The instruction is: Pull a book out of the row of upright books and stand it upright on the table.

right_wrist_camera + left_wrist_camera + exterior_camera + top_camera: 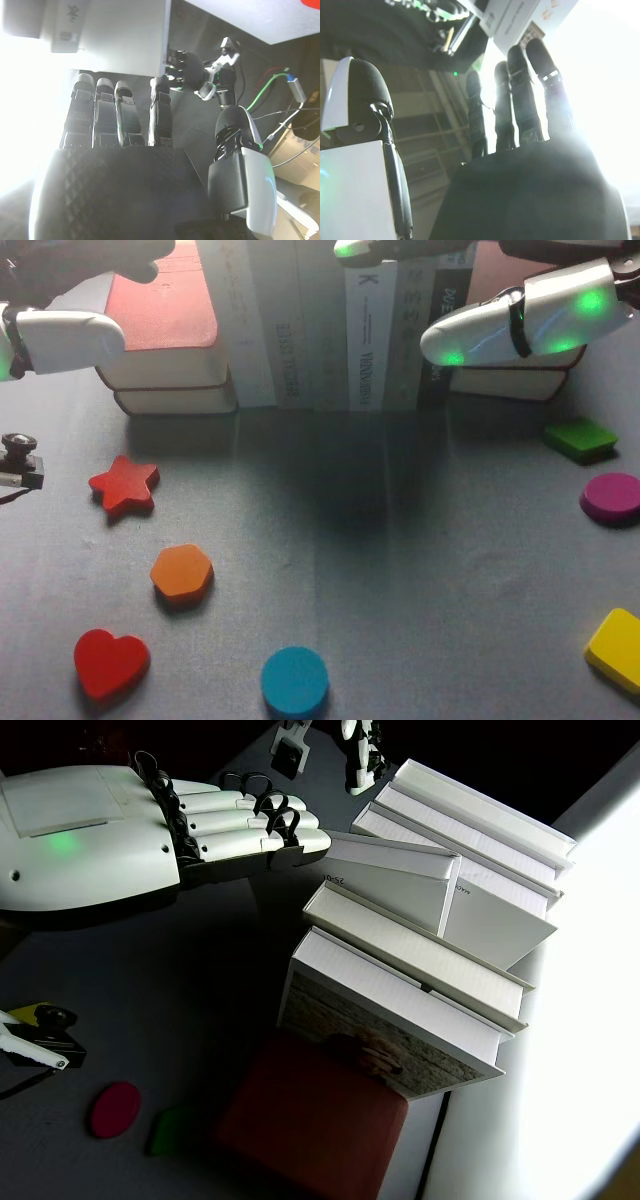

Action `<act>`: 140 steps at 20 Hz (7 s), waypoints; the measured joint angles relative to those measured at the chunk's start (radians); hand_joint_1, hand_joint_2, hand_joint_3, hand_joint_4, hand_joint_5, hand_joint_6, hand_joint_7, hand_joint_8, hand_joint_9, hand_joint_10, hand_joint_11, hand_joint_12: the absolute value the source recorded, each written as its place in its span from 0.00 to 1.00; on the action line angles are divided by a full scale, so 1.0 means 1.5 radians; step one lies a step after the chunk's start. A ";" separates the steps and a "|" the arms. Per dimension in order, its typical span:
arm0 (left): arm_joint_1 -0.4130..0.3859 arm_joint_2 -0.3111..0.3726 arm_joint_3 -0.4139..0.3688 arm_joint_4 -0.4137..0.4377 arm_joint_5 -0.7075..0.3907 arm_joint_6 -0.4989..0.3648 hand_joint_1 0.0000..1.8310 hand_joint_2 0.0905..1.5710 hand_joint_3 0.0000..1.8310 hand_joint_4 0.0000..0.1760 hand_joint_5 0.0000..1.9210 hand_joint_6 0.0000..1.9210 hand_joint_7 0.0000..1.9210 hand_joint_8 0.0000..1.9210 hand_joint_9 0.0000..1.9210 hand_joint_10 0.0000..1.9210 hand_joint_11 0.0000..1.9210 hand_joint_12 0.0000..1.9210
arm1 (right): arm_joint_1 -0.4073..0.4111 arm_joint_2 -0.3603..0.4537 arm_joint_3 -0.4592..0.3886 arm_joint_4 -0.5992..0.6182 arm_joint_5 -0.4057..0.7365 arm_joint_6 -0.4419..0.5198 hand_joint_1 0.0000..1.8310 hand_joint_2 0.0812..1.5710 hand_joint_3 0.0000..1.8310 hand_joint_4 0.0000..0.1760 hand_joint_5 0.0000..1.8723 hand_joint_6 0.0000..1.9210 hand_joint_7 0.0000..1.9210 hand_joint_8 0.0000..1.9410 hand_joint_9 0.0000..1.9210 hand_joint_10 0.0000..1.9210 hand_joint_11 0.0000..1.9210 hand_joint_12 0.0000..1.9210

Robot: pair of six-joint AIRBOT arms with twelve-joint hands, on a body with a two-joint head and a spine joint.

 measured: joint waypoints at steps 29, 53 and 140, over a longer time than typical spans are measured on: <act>0.008 -0.010 0.000 -0.010 -0.008 0.000 0.51 0.57 0.00 0.33 0.22 0.00 0.16 0.00 0.22 0.01 0.00 0.63 | 0.081 0.039 -0.024 0.005 0.008 -0.055 0.12 0.75 0.00 0.70 0.19 0.01 0.00 0.00 0.00 0.00 0.00 0.00; 0.006 -0.018 0.002 -0.012 -0.019 0.000 0.50 0.59 0.00 0.49 0.24 0.01 0.19 0.01 0.21 0.01 0.00 0.59 | 0.092 0.007 -0.014 -0.112 -0.020 0.035 0.52 0.73 0.00 0.65 0.11 0.00 0.00 0.00 0.00 0.00 0.00 0.00; -0.013 -0.038 0.015 0.006 -0.022 0.000 0.53 0.53 0.00 0.33 0.23 0.00 0.21 0.00 0.23 0.00 0.00 0.58 | 0.239 -0.054 -0.057 -0.779 0.093 0.438 0.68 0.70 0.00 0.00 0.53 0.41 0.52 0.73 0.62 0.88 0.62 0.95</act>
